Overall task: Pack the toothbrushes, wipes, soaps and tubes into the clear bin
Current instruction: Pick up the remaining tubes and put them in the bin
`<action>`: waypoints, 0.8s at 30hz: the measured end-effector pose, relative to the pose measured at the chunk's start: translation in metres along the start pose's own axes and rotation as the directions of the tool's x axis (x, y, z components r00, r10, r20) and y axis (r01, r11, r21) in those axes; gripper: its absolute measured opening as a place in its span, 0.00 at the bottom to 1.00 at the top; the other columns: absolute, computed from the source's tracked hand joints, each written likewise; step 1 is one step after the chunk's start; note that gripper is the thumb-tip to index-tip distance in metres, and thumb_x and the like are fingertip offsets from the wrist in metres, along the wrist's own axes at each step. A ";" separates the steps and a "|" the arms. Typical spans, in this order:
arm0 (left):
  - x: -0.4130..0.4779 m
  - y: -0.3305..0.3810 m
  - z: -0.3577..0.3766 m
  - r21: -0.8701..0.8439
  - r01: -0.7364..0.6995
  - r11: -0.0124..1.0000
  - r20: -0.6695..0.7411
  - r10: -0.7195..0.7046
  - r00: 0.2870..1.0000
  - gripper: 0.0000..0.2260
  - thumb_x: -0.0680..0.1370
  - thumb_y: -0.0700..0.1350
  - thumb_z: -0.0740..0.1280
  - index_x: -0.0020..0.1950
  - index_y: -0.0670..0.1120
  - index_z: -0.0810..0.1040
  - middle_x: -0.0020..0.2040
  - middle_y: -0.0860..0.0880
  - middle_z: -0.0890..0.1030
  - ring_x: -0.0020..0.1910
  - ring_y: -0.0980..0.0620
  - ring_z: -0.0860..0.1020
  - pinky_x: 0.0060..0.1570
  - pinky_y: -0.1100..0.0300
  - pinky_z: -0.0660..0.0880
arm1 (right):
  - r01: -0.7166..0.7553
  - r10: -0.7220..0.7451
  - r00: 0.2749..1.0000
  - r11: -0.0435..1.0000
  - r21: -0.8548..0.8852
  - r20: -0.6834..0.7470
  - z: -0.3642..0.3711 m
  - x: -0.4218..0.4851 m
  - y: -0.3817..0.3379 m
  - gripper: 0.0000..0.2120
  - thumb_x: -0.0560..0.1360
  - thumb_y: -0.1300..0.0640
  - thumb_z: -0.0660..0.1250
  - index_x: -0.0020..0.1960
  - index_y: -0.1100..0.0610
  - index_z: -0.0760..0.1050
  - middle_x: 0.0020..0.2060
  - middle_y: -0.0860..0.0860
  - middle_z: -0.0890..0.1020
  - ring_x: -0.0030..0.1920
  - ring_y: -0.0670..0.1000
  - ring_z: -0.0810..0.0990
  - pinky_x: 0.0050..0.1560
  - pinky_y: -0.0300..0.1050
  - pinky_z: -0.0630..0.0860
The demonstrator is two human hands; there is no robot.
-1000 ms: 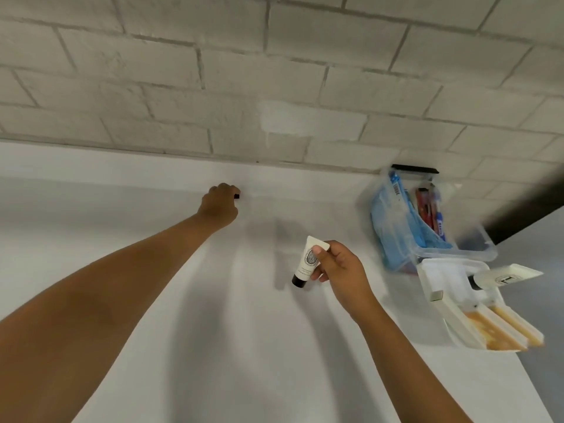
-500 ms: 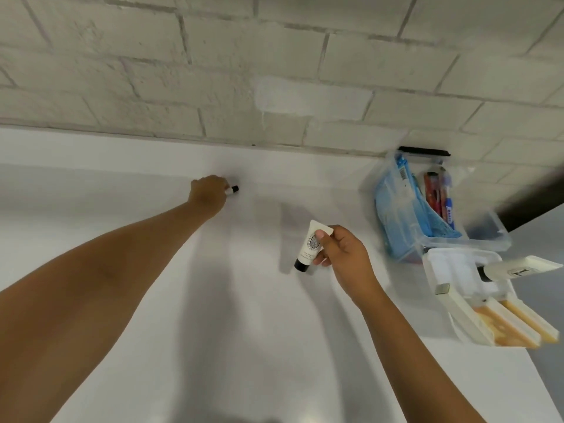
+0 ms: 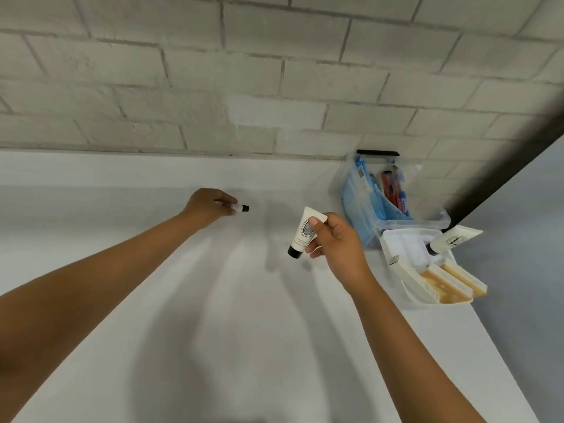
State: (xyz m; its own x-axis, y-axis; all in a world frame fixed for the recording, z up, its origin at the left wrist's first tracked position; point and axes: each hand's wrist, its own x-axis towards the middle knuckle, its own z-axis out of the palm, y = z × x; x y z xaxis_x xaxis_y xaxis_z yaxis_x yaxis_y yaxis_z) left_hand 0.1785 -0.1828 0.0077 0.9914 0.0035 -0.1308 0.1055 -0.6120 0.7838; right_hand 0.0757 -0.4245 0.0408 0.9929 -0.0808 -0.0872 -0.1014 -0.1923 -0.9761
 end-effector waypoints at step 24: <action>-0.064 0.163 0.109 -0.280 -0.220 0.934 0.186 0.278 0.942 0.19 0.71 0.36 0.71 0.60 0.47 0.76 0.48 0.46 0.82 0.46 0.52 0.79 0.40 0.79 0.72 | 0.039 -0.158 0.920 0.947 -0.319 -0.358 -0.159 -0.031 -0.004 0.10 0.76 0.55 0.65 0.57 0.55 0.78 0.52 0.53 0.82 0.49 0.53 0.80 0.35 0.34 0.72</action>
State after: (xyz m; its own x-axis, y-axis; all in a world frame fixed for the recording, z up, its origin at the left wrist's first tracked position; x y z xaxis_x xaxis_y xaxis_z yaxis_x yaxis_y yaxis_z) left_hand 0.1240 -0.3689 0.0778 0.9493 -0.3139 -0.0183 -0.0983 -0.3514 0.9310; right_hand 0.0358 -0.5763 0.0790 0.9074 -0.3942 0.1458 -0.0770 -0.4970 -0.8643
